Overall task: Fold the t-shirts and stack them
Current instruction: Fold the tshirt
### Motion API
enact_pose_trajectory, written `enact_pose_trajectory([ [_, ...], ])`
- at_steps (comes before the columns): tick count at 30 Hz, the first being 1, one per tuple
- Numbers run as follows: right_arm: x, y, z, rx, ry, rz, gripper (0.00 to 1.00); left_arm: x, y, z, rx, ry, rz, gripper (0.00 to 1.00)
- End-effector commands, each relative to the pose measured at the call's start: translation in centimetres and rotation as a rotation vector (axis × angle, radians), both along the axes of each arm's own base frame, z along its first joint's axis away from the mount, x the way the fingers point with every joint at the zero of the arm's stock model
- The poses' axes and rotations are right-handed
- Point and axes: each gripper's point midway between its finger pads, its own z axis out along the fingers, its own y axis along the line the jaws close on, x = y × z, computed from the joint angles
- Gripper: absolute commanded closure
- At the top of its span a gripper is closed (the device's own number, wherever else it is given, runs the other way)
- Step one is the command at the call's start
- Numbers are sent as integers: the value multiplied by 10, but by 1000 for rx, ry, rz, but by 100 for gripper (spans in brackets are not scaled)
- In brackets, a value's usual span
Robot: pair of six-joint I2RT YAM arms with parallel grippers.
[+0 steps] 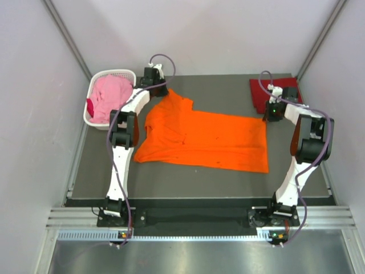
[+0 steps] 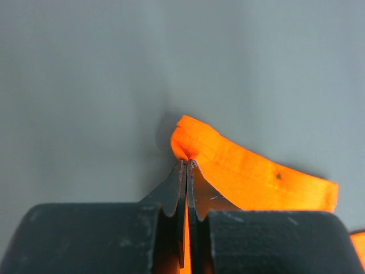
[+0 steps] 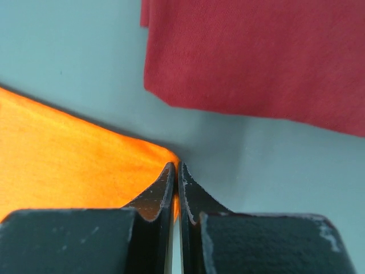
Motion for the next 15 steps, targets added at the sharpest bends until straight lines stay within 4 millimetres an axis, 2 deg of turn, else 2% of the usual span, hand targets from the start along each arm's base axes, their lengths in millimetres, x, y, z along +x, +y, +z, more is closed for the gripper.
enact_pose_trajectory([
  [1,28,-12,42,-33,-168,-32,100,22,19,92,-43,-187,82,100],
  [7,28,-7,46,-10,-202,-30,100,17,20,103,-45,-196,65,100],
  [8,32,-7,55,-9,-246,-25,100,16,20,108,-47,-202,60,100],
  [10,30,-2,57,3,-282,-17,100,12,19,108,-46,-203,47,100],
  [11,30,-3,64,3,-305,-22,100,8,18,117,-52,-214,35,100],
  [13,26,-2,63,2,-309,-28,100,0,18,110,-41,-200,18,100],
  [14,29,-4,70,-3,-342,-37,100,-5,18,122,-40,-218,10,100],
  [15,28,-7,70,-16,-342,-55,100,-8,17,123,-36,-223,3,100],
])
